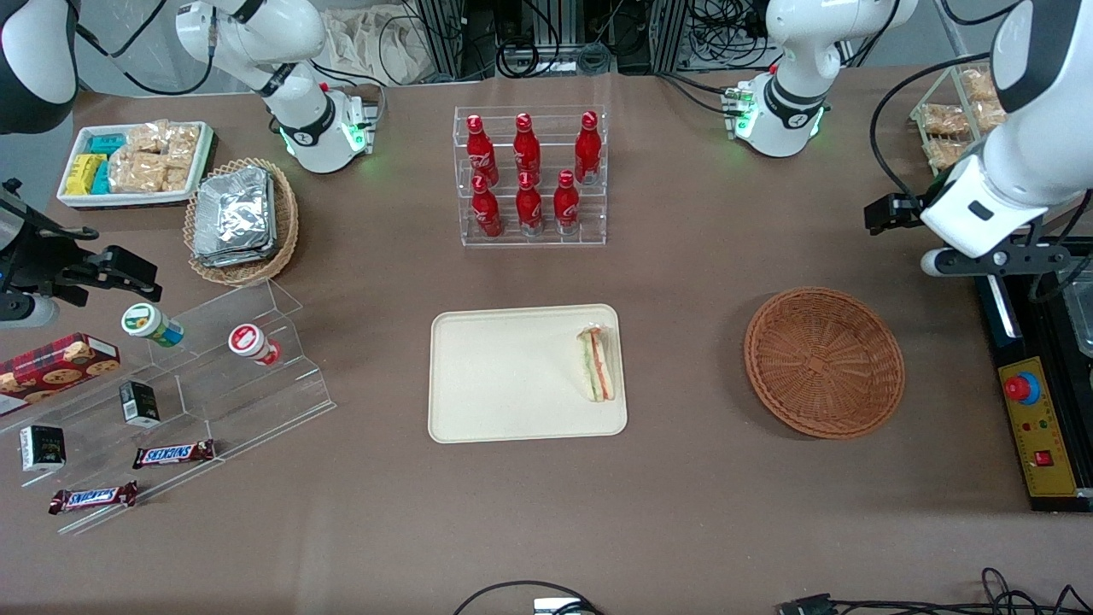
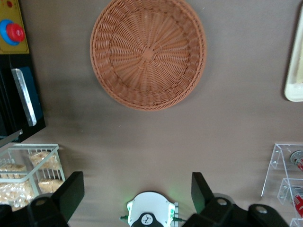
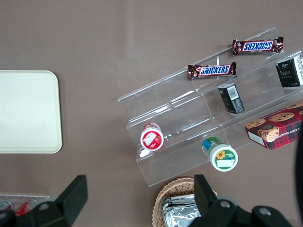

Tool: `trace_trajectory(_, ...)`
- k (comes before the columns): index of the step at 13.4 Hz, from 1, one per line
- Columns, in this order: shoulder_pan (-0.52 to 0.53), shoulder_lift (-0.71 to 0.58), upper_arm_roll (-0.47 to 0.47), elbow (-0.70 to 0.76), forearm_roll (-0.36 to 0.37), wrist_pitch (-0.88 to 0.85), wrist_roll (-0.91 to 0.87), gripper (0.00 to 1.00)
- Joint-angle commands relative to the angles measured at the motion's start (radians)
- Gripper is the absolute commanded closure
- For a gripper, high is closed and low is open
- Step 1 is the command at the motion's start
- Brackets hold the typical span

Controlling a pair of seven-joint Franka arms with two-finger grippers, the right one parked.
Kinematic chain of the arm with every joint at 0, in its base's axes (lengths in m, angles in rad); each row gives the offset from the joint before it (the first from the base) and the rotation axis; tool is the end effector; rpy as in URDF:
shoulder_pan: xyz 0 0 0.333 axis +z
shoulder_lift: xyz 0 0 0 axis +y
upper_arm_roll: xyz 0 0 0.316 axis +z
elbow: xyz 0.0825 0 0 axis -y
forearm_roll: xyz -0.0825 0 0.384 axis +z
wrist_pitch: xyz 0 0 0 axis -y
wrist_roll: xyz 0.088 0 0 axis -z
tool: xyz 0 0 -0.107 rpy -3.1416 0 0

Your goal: Place sandwich from basket to tray

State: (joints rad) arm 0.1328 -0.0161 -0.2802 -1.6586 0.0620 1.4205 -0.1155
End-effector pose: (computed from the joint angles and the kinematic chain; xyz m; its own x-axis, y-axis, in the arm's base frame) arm 0.5240 -0.0714 0.5812 0.9772 -0.0185 -0.2114 -0.0386 -0.9951 -0.0912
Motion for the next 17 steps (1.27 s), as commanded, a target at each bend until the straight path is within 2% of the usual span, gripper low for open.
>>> trace_trajectory(1,-0.129,-0.025,0.123,-0.017,-0.014,0.041,-0.003,0.0)
trace_trajectory(2,-0.19,-0.025,0.189,-0.017,-0.02,0.066,-0.001,0.0)
trace_trajectory(3,-0.196,-0.024,0.197,-0.015,-0.04,0.081,-0.001,0.0)
trace_trajectory(17,-0.176,-0.019,0.196,-0.02,-0.045,0.089,-0.001,0.0)
